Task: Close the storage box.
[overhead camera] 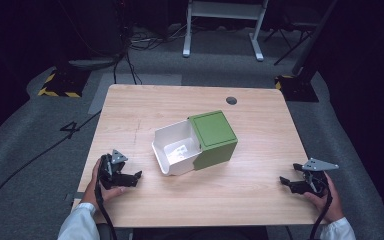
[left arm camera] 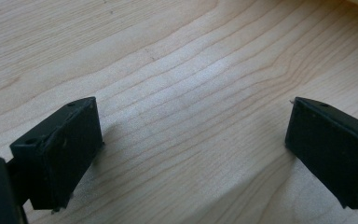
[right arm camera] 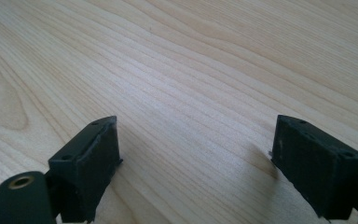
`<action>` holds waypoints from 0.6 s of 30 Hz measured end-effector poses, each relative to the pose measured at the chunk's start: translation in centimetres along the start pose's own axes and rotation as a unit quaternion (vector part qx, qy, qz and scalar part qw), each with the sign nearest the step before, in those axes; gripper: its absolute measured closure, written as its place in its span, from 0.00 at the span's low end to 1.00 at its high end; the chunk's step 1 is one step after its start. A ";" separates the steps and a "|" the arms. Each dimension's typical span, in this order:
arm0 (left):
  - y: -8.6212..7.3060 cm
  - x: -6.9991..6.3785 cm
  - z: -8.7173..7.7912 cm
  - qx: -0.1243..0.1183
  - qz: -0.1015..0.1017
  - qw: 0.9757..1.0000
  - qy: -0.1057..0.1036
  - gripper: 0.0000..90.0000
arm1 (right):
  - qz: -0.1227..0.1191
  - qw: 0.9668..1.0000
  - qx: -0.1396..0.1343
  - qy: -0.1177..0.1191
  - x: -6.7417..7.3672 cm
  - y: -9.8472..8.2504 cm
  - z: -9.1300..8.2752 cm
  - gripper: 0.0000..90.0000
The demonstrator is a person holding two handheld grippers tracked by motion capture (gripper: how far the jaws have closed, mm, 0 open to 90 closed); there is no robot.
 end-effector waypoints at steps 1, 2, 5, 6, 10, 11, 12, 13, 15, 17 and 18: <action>0.0 0.0 0.0 0.000 0.000 1.000 0.000 0.04 | 0.000 1.000 0.000 0.000 0.0 0.0 0.0 0.17; 0.0 -0.1 0.0 0.001 -0.002 1.000 0.001 0.03 | 0.000 1.000 0.000 0.000 0.0 0.0 0.0 0.17; 0.1 0.0 0.0 0.003 -0.002 1.000 0.003 0.03 | -0.001 1.000 0.000 -0.001 0.0 0.0 0.0 0.17; 0.2 -0.1 0.0 0.010 0.001 1.000 0.002 0.03 | 0.000 1.000 0.000 0.000 0.0 0.0 0.0 0.17; 0.4 -0.3 -0.2 0.022 0.007 1.000 0.001 0.08 | 0.000 1.000 0.000 0.000 0.0 0.0 0.0 0.17; 0.6 -0.5 -0.3 0.022 0.012 1.000 -0.008 0.11 | 0.001 1.000 0.000 0.000 0.0 0.0 0.0 0.17; 0.8 -0.7 -0.4 0.021 0.017 1.000 -0.010 0.20 | 0.001 1.000 0.000 0.001 0.0 0.0 0.0 0.17; 0.9 -0.9 -0.5 0.023 0.023 0.999 -0.017 0.23 | 0.002 1.000 0.001 0.001 0.0 0.0 0.0 0.17; 1.2 -1.2 -0.6 0.019 0.024 0.999 -0.020 0.19 | 0.002 1.000 0.000 0.001 0.0 0.0 0.0 0.17; 1.6 -1.4 -0.9 0.011 0.023 1.000 -0.018 0.24 | 0.002 1.000 0.001 0.002 -0.1 0.0 0.0 0.17; 2.1 -1.8 -1.3 0.001 0.025 1.000 -0.016 0.23 | 0.002 1.000 0.001 0.003 -0.1 0.0 0.0 0.17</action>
Point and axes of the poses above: each handheld gripper's, and its own axes: z roughly forward along the jaws, y roughly out of its top, x roughly to its left, the point moved 6 cm from there along z, roughly forward along the jaws, and after that the axes turned 15 degrees about x, right-handed, at the moved point
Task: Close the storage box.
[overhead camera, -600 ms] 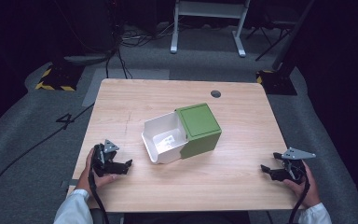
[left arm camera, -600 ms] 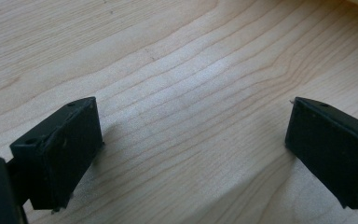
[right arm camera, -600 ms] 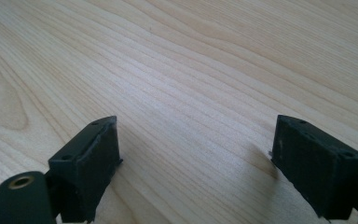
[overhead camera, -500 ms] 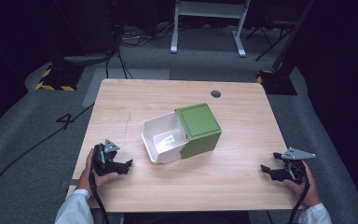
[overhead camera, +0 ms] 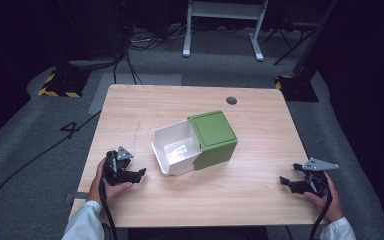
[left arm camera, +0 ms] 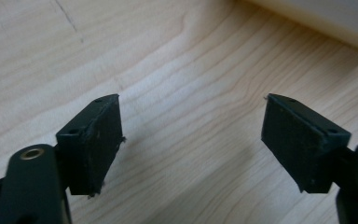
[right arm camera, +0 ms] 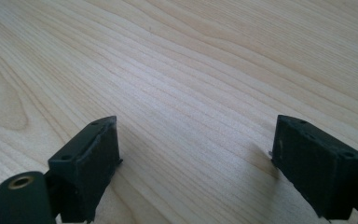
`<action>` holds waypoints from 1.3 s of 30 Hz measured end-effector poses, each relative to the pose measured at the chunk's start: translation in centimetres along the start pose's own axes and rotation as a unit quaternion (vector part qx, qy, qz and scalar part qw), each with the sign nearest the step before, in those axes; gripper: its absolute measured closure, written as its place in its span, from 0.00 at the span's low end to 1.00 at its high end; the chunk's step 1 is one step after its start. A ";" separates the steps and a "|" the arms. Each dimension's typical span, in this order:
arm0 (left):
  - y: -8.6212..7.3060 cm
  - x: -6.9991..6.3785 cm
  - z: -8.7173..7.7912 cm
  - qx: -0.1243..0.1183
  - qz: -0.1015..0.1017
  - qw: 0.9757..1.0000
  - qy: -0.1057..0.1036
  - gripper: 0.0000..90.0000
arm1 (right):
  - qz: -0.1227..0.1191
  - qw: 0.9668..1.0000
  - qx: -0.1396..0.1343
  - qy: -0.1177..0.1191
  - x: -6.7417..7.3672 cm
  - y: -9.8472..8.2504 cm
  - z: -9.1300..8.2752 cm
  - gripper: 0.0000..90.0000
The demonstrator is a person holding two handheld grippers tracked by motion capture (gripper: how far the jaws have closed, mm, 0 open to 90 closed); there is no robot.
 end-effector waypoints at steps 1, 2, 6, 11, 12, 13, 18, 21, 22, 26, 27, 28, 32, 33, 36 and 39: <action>0.0 0.0 0.0 0.000 0.000 1.000 0.000 0.23 | 0.000 1.000 0.000 0.000 0.0 0.0 0.0 0.17; 0.4 -0.3 -0.2 -0.009 0.002 1.000 -0.001 0.23 | 0.000 1.000 0.000 0.000 0.0 0.0 0.0 0.17; 1.4 -0.9 -0.8 -0.023 0.008 1.000 -0.001 0.24 | 0.000 1.000 -0.001 -0.001 0.0 0.0 0.0 0.17; 3.0 -1.2 -1.1 -0.038 0.006 0.999 -0.003 0.25 | 0.000 1.000 0.000 0.000 0.0 0.0 0.0 0.17; 3.0 -1.2 -1.1 -0.038 0.006 0.999 -0.003 0.25 | 0.000 1.000 0.000 0.000 0.0 0.0 0.0 0.17; 3.3 -1.2 -1.2 -0.044 0.007 0.999 0.000 0.25 | 0.000 1.000 0.000 0.000 0.0 0.0 0.0 0.17; 4.6 -1.5 -1.7 -0.067 -0.002 0.998 -0.008 0.24 | -0.001 1.000 -0.001 -0.002 0.0 0.0 0.0 0.17; 4.9 -1.7 -1.7 -0.066 -0.001 0.998 -0.013 0.24 | -0.001 1.000 -0.001 -0.002 0.0 0.0 0.0 0.17; 5.1 -2.0 -1.3 -0.061 0.002 0.998 -0.016 0.24 | -0.001 1.000 -0.001 -0.002 0.1 0.0 0.0 0.17; 5.4 -2.5 -0.6 -0.058 -0.010 0.998 -0.031 0.23 | -0.002 1.000 -0.001 -0.003 0.1 0.0 0.0 0.17; 5.4 -2.5 -0.6 -0.058 -0.010 0.998 -0.031 0.23 | -0.002 1.000 -0.001 -0.003 0.1 0.0 0.0 0.17; 5.4 -2.6 -0.5 -0.057 -0.010 0.998 -0.033 0.23 | -0.002 1.000 -0.001 -0.003 0.1 0.0 0.0 0.17; 5.5 -2.9 0.2 -0.052 -0.016 0.998 -0.044 0.23 | -0.002 1.000 -0.001 -0.003 0.1 0.0 0.0 0.17; 5.5 -2.9 0.4 -0.051 -0.018 0.997 -0.046 0.23 | -0.002 1.000 -0.001 -0.003 0.1 0.0 0.0 0.17; 5.7 -3.0 1.0 -0.047 -0.033 0.997 -0.054 0.22 | -0.001 1.000 -0.001 -0.003 0.0 0.0 0.0 0.17; 5.9 -3.1 1.5 -0.044 -0.042 0.997 -0.050 0.22 | -0.003 1.000 -0.002 -0.004 0.1 0.0 0.0 0.17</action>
Point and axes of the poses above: each handheld gripper's, and its own axes: z roughly forward along the jaws, y roughly out of its top, x roughly to its left, the point moved 6 cm from there along z, roughly forward along the jaws, and after that the axes turned 15 degrees about x, right-handed, at the moved point
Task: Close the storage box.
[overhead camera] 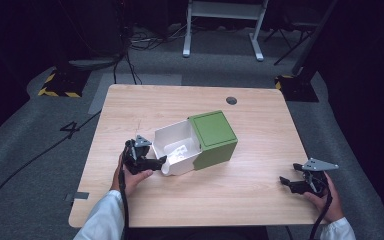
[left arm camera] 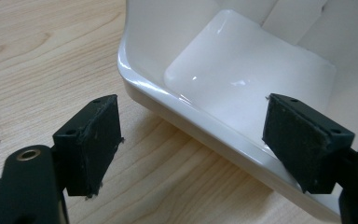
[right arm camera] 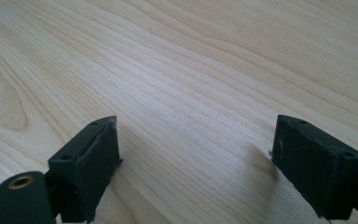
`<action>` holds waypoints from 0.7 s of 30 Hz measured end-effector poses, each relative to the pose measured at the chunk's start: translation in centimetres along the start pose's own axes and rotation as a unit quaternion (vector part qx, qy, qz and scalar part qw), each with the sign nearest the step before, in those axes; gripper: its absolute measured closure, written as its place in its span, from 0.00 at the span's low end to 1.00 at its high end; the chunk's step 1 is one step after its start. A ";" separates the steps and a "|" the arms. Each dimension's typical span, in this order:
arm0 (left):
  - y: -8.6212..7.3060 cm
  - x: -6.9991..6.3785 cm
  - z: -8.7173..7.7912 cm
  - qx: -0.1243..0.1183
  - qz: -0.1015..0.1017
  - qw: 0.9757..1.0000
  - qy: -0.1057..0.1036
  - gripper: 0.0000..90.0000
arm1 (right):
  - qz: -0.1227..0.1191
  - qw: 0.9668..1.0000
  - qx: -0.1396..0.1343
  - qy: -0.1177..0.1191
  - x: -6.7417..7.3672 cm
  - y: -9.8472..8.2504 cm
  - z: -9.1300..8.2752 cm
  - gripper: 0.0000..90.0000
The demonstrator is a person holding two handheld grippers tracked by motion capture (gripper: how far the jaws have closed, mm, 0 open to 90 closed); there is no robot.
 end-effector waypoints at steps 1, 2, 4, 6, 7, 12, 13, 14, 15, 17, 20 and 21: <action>0.0 0.0 0.1 0.002 -0.002 1.000 0.000 0.22 | 0.000 1.000 0.000 0.000 0.0 0.0 0.0 0.17; 0.0 -0.1 0.4 0.004 -0.007 1.000 -0.006 0.22 | 0.000 1.000 0.000 0.000 0.0 0.0 0.0 0.17; 0.0 -0.1 0.5 0.004 -0.010 1.000 -0.009 0.24 | 0.001 1.000 0.000 0.000 0.0 0.0 0.0 0.17; 0.1 -0.1 0.5 0.004 -0.010 1.000 -0.004 0.28 | 0.000 1.000 0.000 0.000 0.0 0.0 0.0 0.17; 0.2 0.0 0.6 0.002 -0.019 1.000 -0.002 0.30 | 0.000 1.000 0.000 0.000 0.0 0.0 0.0 0.17; 0.9 -0.2 1.0 0.003 -0.021 1.000 0.009 0.43 | 0.001 1.000 0.001 0.001 0.0 0.0 0.0 0.17; 0.9 -0.4 1.2 0.005 -0.022 1.000 0.010 0.44 | 0.001 1.000 0.000 0.000 0.0 0.0 0.0 0.17; 0.9 -0.4 1.2 0.005 -0.022 1.000 0.010 0.44 | 0.000 1.000 0.000 0.000 0.0 0.0 0.0 0.17; 1.0 -0.6 1.4 0.007 -0.021 1.000 0.008 0.45 | 0.001 1.000 0.000 0.001 0.0 0.0 0.0 0.17; 1.4 -1.3 1.9 0.012 -0.020 1.000 0.007 0.46 | 0.001 1.000 0.000 0.000 0.0 0.0 0.0 0.17; 1.8 -1.7 2.2 0.013 -0.019 1.000 0.008 0.45 | 0.001 1.000 0.000 0.001 0.0 0.0 0.0 0.17; 2.1 -2.2 2.5 0.018 -0.016 1.000 0.007 0.44 | 0.000 1.000 0.000 0.000 0.0 0.0 0.0 0.17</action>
Point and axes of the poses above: each handheld gripper's, and its own axes: z roughly forward along the jaws, y roughly out of its top, x roughly to its left, the point moved 6 cm from there along z, roughly forward along the jaws, and after that the axes turned 15 degrees about x, right-handed, at the moved point
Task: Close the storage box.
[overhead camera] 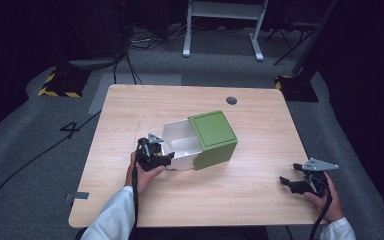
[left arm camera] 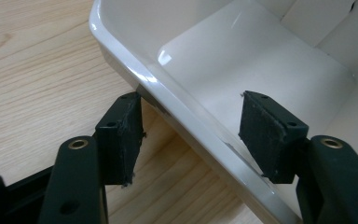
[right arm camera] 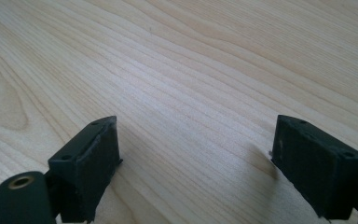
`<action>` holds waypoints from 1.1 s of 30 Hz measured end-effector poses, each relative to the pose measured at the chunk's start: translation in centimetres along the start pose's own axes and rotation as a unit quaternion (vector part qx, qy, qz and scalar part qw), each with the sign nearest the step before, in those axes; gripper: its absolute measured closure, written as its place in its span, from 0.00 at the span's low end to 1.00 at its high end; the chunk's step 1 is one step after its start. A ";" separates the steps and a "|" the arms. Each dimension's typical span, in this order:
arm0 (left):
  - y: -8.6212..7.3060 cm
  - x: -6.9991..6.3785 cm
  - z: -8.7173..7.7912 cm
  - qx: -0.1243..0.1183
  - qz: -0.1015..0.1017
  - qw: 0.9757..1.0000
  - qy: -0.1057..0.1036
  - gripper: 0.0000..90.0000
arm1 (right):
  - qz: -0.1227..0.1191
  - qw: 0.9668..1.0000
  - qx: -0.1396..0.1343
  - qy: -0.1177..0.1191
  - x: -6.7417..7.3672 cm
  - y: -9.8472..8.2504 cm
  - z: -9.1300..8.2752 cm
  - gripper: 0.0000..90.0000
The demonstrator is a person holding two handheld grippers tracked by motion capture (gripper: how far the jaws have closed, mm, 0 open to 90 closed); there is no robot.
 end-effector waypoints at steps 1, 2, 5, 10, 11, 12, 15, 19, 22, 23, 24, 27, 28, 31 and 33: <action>0.1 -0.2 0.1 0.001 0.000 1.000 -0.001 0.44 | 0.000 1.000 0.000 0.000 0.0 0.0 0.0 0.17; 0.3 -0.4 0.3 0.002 0.003 1.000 0.000 0.43 | 0.000 1.000 0.000 0.000 0.0 0.0 0.0 0.17; 0.8 -1.0 0.6 0.000 0.007 1.000 0.001 0.43 | 0.000 1.000 0.000 0.000 0.0 0.0 0.0 0.17; 1.4 -1.5 0.9 0.000 0.013 1.000 -0.002 0.42 | 0.000 1.000 0.000 0.000 0.0 0.0 0.0 0.17; 1.9 -1.8 0.8 -0.007 0.011 1.000 -0.008 0.43 | 0.000 1.000 0.000 0.000 0.0 0.0 0.0 0.17; 2.1 -1.8 0.8 -0.010 0.012 1.000 -0.011 0.43 | 0.000 1.000 0.000 0.000 0.0 0.0 0.0 0.17; 2.7 -2.3 1.0 -0.010 0.011 1.000 -0.017 0.44 | 0.000 1.000 0.000 0.000 0.0 0.0 0.0 0.17; 3.2 -3.1 1.5 -0.006 0.017 1.000 -0.021 0.42 | 0.000 1.000 0.000 0.000 0.0 0.0 0.0 0.17; 3.5 -3.6 1.7 -0.007 0.018 1.000 -0.022 0.41 | 0.000 1.000 0.000 0.000 0.0 0.0 0.0 0.17; 3.7 -3.8 1.9 -0.006 0.023 0.999 -0.022 0.41 | 0.000 1.000 0.000 0.000 0.0 0.0 0.0 0.17; 3.9 -4.0 2.0 -0.006 0.024 0.999 -0.022 0.41 | 0.000 1.000 0.000 0.000 0.0 0.0 0.0 0.17; 4.3 -4.6 2.4 -0.007 0.026 0.999 -0.027 0.40 | 0.000 1.000 0.000 0.000 0.0 0.0 0.0 0.17; 4.5 -4.8 2.5 -0.005 0.030 0.999 -0.027 0.40 | 0.000 1.000 0.000 0.000 0.0 0.0 0.0 0.17; 4.8 -5.4 2.9 -0.005 0.037 0.999 -0.034 0.40 | 0.000 1.000 0.000 0.000 0.0 0.0 0.0 0.17; 4.9 -5.7 3.1 -0.004 0.040 0.999 -0.035 0.40 | 0.000 1.000 0.000 0.000 0.0 0.0 0.0 0.17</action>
Point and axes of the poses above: each handheld gripper's, and its own axes: z roughly forward along the jaws, y roughly out of its top, x roughly to its left, the point moved 6 cm from there along z, roughly forward along the jaws, and after that the axes turned 15 degrees about x, right-handed, at the moved point
